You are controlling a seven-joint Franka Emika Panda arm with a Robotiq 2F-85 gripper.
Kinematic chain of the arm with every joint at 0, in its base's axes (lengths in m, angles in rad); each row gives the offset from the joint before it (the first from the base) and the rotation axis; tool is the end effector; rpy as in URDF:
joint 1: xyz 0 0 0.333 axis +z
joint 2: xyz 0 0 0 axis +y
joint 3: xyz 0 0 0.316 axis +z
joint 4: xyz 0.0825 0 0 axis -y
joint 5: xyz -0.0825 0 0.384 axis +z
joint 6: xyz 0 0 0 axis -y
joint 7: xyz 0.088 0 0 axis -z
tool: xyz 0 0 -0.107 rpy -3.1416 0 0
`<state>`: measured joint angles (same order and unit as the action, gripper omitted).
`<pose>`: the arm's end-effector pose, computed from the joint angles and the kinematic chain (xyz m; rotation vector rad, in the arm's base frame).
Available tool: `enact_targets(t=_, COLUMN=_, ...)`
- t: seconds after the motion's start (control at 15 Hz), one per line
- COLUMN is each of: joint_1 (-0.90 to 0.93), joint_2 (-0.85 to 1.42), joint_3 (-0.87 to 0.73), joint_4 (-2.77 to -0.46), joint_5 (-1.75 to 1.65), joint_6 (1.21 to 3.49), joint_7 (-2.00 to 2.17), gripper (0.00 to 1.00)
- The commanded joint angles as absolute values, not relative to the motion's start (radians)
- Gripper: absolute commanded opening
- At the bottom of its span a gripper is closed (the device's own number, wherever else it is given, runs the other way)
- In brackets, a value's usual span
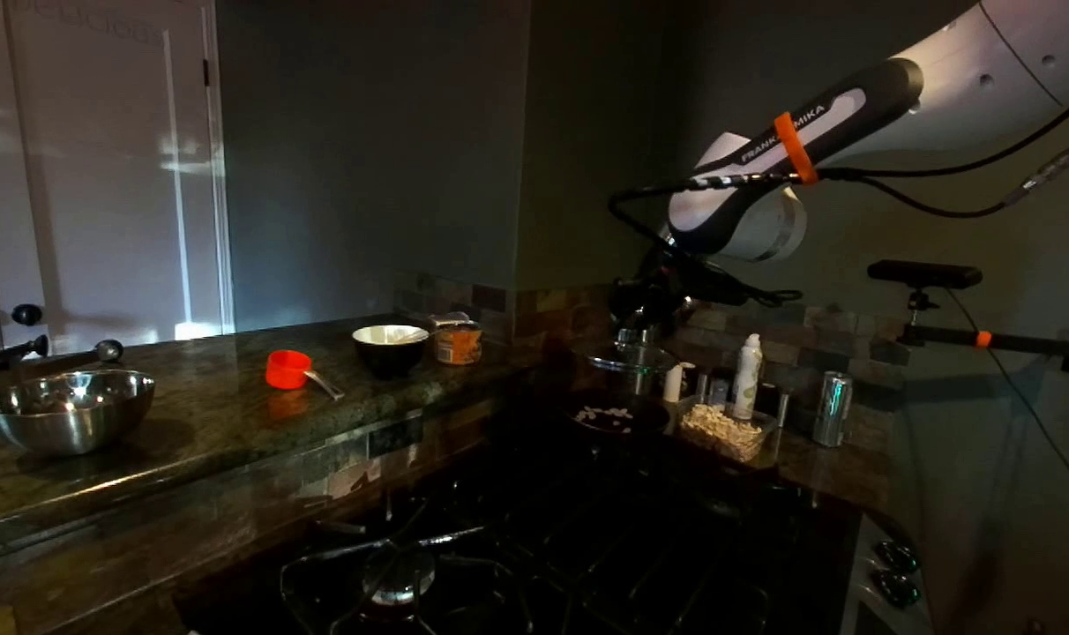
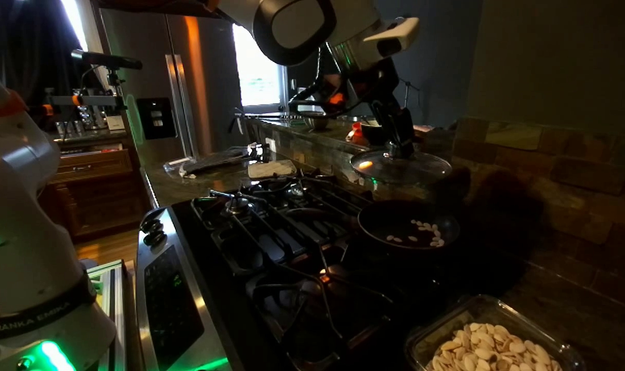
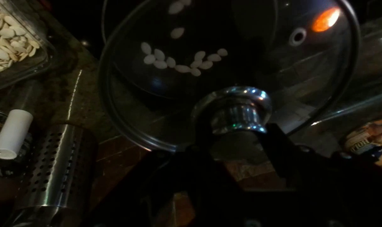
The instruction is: Put the lid on the pan
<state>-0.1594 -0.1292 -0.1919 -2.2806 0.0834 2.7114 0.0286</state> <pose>0.5043 -0.1906 0.4699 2.9317 -0.6729 0.8681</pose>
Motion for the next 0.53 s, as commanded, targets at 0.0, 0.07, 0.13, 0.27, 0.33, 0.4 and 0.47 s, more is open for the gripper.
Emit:
enact_targets(t=0.0, joint_1=-0.222, joint_2=-0.098, joint_3=-0.161, joint_4=-2.356, joint_5=-0.131, joint_6=2.873, joint_7=0.173, gripper=0.23)
enact_targets(t=0.07, joint_1=-0.226, joint_2=-0.085, joint_3=-0.165, joint_4=-2.370, joint_5=-0.177, joint_6=2.909, joint_7=0.210, gripper=0.23)
enact_targets(t=0.13, joint_1=-0.237, joint_2=-0.075, joint_3=-0.164, joint_4=-2.384, joint_5=-0.236, joint_6=2.943, joint_7=0.257, gripper=0.23)
enact_targets(t=0.27, joint_1=-0.242, joint_2=-0.050, joint_3=-0.170, joint_4=-2.394, joint_5=-0.305, joint_6=2.982, joint_7=0.316, gripper=0.23)
enact_targets(t=0.33, joint_1=-0.228, joint_2=-0.047, joint_3=-0.173, joint_4=-2.398, joint_5=-0.279, joint_6=2.989, joint_7=0.304, gripper=0.23)
enact_targets(t=0.4, joint_1=-0.207, joint_2=-0.047, joint_3=-0.172, joint_4=-2.406, joint_5=-0.213, joint_6=2.990, joint_7=0.265, gripper=0.23)
enact_targets(t=0.47, joint_1=-0.192, joint_2=-0.055, joint_3=-0.168, joint_4=-2.410, joint_5=-0.161, joint_6=2.979, joint_7=0.230, gripper=0.23)
